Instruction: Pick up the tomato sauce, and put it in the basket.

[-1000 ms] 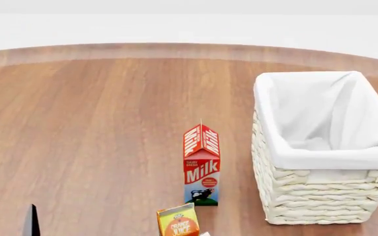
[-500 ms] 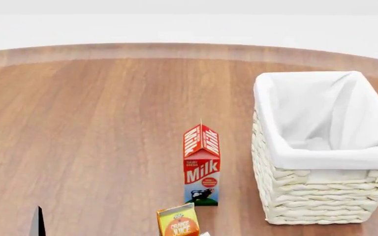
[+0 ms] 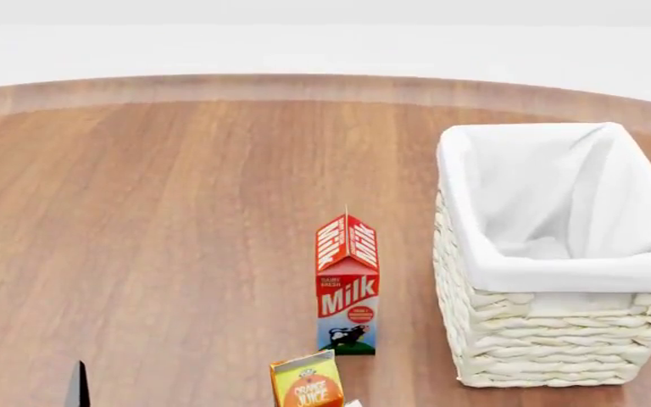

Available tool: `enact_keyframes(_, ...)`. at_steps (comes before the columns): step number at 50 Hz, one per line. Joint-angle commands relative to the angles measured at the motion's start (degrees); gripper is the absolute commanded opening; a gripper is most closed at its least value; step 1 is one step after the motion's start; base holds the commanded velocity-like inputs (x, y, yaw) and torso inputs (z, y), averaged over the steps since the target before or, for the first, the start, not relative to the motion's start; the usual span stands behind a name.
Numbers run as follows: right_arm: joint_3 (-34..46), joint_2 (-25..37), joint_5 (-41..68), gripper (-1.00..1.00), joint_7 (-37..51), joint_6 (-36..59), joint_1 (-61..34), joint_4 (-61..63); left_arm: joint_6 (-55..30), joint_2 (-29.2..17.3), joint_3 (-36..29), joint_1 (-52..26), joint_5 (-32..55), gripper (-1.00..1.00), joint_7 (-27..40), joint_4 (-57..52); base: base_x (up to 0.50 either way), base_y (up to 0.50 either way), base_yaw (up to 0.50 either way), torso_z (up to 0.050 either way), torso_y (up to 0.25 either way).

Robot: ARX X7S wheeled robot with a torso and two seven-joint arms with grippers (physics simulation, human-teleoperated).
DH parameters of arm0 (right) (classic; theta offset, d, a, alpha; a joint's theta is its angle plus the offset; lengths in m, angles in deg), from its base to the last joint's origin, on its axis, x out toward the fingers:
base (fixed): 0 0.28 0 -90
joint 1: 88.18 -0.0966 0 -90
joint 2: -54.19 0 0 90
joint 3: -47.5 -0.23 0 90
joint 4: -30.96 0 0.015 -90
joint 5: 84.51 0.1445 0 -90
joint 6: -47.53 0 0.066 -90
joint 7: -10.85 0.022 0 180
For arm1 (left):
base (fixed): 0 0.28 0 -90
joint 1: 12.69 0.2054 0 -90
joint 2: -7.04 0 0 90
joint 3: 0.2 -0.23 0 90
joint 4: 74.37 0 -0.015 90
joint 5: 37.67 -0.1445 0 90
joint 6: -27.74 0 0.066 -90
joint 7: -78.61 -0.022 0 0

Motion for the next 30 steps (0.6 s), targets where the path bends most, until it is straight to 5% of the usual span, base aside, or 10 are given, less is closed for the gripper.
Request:
enact_keyframes(1, 3.1, 0.4, -1.5, 1.0, 0.5, -4.0, -2.1, -8.1, 0.0, -0.3, -0.6, -0.4, 0.1, 1.0, 0.4, 1.0, 0.0, 0.0, 0.0, 0.0, 0.0)
enact_keyframes(18, 7.0, 1.9, -2.2, 1.0, 0.7, -4.8, -1.7, -7.5, -0.3, -0.8, -1.2, -0.8, 0.6, 1.0, 0.8, 1.6, 0.0, 0.0, 0.0, 0.0, 0.0)
enact_keyframes(20, 8.3, 0.3, -1.3, 1.0, 0.6, -5.7, -9.5, -17.0, -0.3, -0.7, -1.8, -1.3, 0.5, 1.0, 0.8, 2.9, 0.0, 0.0, 0.0, 0.0, 0.0)
enact_keyframes(30, 9.5, 0.9, -1.1, 1.0, 1.7, -5.6, -10.3, -17.9, -0.3, -1.0, -2.2, -1.5, 0.6, 1.0, 1.0, 3.2, 0.0, 0.0, 0.0, 0.0, 0.0)
